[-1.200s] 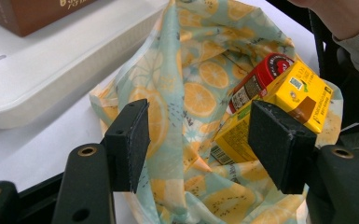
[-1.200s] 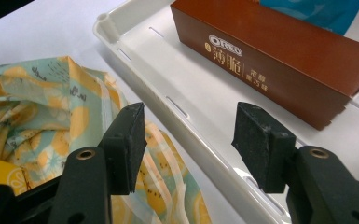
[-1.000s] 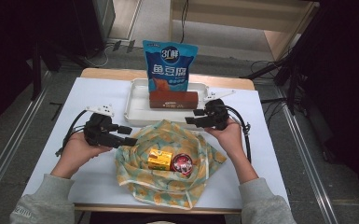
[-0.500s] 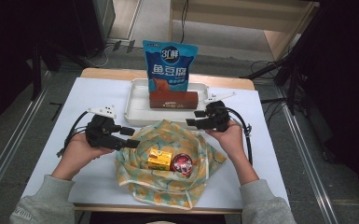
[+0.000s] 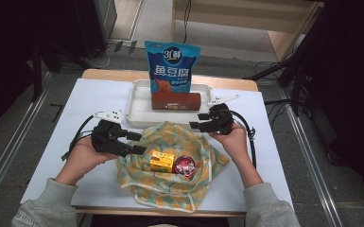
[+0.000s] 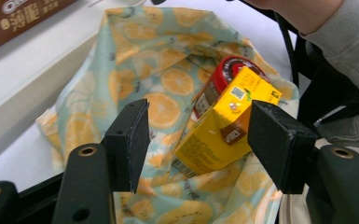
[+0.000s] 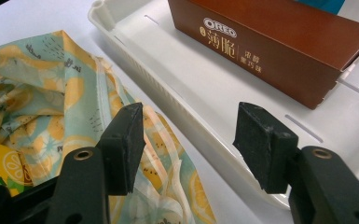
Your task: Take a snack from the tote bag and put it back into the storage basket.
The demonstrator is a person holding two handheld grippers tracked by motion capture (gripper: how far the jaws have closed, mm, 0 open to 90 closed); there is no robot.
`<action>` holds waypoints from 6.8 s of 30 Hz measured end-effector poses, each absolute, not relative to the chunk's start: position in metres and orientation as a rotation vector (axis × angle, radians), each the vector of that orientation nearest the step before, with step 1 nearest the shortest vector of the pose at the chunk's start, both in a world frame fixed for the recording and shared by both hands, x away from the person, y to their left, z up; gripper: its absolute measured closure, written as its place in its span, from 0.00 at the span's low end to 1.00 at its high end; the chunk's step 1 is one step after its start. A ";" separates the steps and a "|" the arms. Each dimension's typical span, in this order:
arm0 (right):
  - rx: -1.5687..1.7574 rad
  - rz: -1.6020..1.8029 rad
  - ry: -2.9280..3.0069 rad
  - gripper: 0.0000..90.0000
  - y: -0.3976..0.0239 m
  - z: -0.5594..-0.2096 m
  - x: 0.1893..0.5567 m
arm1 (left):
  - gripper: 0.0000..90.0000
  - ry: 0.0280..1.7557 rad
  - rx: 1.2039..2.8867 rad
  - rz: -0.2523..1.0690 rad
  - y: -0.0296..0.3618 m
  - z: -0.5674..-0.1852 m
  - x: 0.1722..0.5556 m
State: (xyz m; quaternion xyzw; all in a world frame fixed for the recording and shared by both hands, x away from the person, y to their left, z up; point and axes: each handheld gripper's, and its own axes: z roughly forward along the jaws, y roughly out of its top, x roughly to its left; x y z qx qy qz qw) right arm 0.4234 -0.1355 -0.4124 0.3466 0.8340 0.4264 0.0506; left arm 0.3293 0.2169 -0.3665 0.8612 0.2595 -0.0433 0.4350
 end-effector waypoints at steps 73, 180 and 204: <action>1.055 1.314 2.542 0.48 -0.137 -0.416 0.426 | 0.47 0.426 2.268 -0.135 0.158 -0.415 0.320; 1.015 1.306 2.566 0.46 -0.130 -0.417 0.428 | 0.56 0.748 2.105 0.006 0.247 -0.327 0.326; 1.015 1.308 2.563 0.46 -0.130 -0.416 0.428 | 0.57 0.810 2.092 0.047 0.259 -0.322 0.348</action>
